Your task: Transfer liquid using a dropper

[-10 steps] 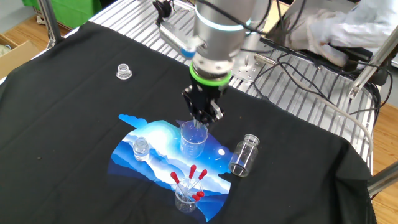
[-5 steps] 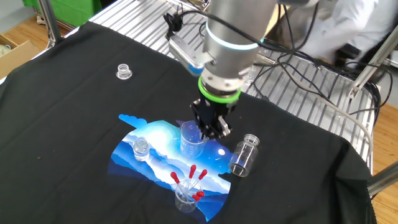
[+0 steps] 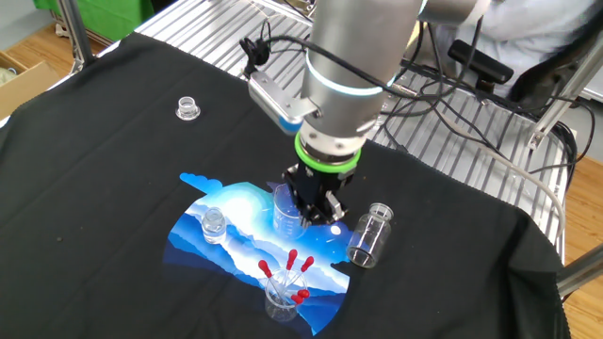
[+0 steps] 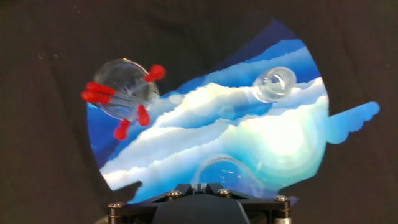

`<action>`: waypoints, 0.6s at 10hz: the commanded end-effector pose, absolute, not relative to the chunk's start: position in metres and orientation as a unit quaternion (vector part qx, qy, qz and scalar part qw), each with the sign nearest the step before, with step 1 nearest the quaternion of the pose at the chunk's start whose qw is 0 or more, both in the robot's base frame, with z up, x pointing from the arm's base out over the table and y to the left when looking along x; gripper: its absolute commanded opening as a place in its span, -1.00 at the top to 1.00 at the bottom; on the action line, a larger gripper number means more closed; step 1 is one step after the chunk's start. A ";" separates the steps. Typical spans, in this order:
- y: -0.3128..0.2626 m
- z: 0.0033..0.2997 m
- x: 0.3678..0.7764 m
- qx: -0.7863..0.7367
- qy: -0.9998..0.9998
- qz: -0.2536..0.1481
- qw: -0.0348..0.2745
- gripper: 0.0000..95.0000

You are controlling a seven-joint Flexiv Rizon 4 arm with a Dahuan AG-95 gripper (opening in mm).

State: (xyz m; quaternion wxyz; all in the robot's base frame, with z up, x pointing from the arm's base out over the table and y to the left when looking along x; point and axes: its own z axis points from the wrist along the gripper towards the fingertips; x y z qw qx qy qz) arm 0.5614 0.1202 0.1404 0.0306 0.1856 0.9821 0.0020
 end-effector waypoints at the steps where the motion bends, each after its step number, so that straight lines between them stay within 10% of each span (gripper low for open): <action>1: 0.124 0.142 0.564 0.192 0.981 0.002 0.027 0.60; 5: 0.125 0.141 0.563 0.198 0.980 0.004 0.027 0.60; 6: 0.125 0.141 0.563 0.191 0.981 0.002 0.027 1.00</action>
